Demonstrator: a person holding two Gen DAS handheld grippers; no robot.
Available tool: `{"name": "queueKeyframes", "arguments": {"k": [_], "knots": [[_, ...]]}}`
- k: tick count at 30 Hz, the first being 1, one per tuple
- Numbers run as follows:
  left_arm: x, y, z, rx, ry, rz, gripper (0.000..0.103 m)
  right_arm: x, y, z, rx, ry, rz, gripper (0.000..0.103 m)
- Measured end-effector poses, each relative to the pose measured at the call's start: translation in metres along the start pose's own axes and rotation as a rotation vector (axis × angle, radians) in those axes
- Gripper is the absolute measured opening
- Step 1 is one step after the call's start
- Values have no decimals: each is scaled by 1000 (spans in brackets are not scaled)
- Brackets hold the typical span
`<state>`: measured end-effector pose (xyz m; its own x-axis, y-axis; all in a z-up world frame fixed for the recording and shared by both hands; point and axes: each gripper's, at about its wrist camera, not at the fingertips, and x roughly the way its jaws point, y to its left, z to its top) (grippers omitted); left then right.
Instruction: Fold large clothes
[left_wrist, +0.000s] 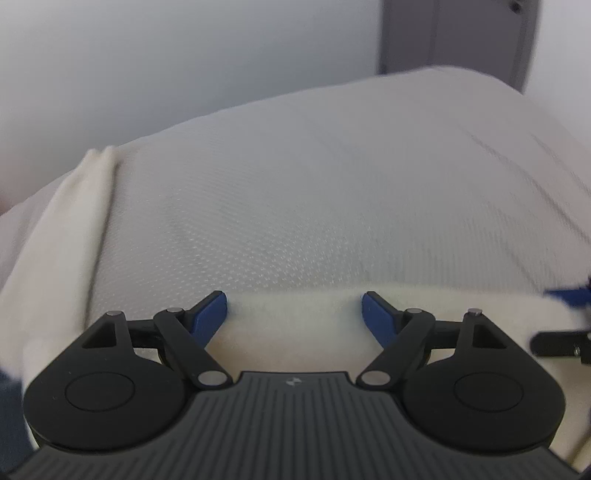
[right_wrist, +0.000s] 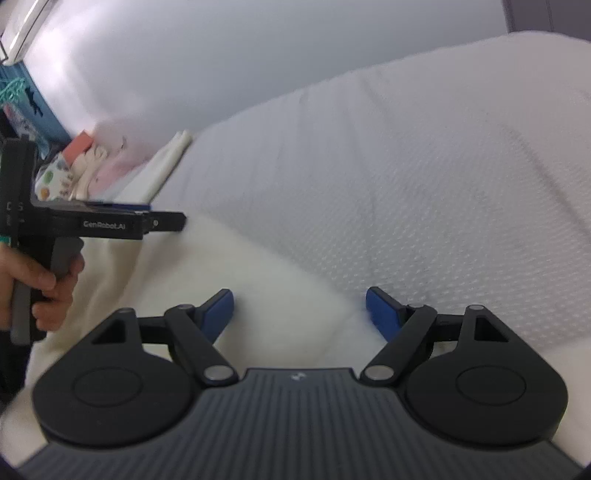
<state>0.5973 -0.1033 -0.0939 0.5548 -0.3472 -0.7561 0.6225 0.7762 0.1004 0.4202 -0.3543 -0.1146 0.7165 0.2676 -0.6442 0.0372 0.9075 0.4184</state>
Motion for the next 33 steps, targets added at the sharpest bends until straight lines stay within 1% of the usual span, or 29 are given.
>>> {"name": "queueKeyframes", "arguments": {"k": [1,3,4,5,6,7,8,9,10,11,13,16,17,18,20,24,26,28,29,31,33], "knots": [[1,2,-1,14,11,-14,84,2,0,0,-20,14,3,83],[2,5,-4,2,53,-43,77,2,0,-1,-44,43,14,83],[1,9,-5,-14,78,-59,64,2,-1,1,-48,52,19,82],[-2,12,-7,-32,94,-66,47,-1,0,-1,-58,57,19,82],[-6,14,-9,-44,104,-73,38,-4,3,-3,-78,58,14,73],[-12,13,-11,-55,114,-82,20,-4,7,-3,-102,61,6,59],[-21,13,-13,-66,111,-73,12,-9,11,-7,-136,58,-10,51],[-29,12,-13,-72,101,-63,11,-13,13,-8,-142,49,-16,35],[-42,11,-15,-83,84,-54,8,-21,11,-11,-130,36,1,18],[-57,9,-17,-99,62,-48,8,-32,11,-14,-111,15,28,16],[-84,4,-22,-122,12,-38,7,-51,16,-15,-115,-29,37,14],[-139,-4,-36,-162,-62,-25,7,-97,23,-27,-114,-104,83,13],[-161,-6,-44,-184,-95,-21,7,-106,27,-28,-119,-125,97,13],[-179,-9,-51,-194,-127,-19,7,-124,32,-34,-137,-148,107,13],[-216,-20,-70,-217,-181,-12,7,-151,42,-45,-175,-177,115,12],[-282,-37,-118,-288,-247,0,6,-205,61,-74,-257,-223,139,11],[-313,-48,-149,-338,-282,5,6,-212,74,-82,-298,-225,138,11],[-338,-59,-181,-399,-300,-4,6,-224,87,-100,-371,-219,118,11],[-347,-65,-199,-430,-306,4,6,-232,92,-110,-407,-213,104,11],[-360,-81,-231,-462,-303,39,6,-238,100,-126,-454,-188,92,10],[-361,-92,-261,-530,-291,47,6,-244,104,-144,-483,-137,85,10]]}}
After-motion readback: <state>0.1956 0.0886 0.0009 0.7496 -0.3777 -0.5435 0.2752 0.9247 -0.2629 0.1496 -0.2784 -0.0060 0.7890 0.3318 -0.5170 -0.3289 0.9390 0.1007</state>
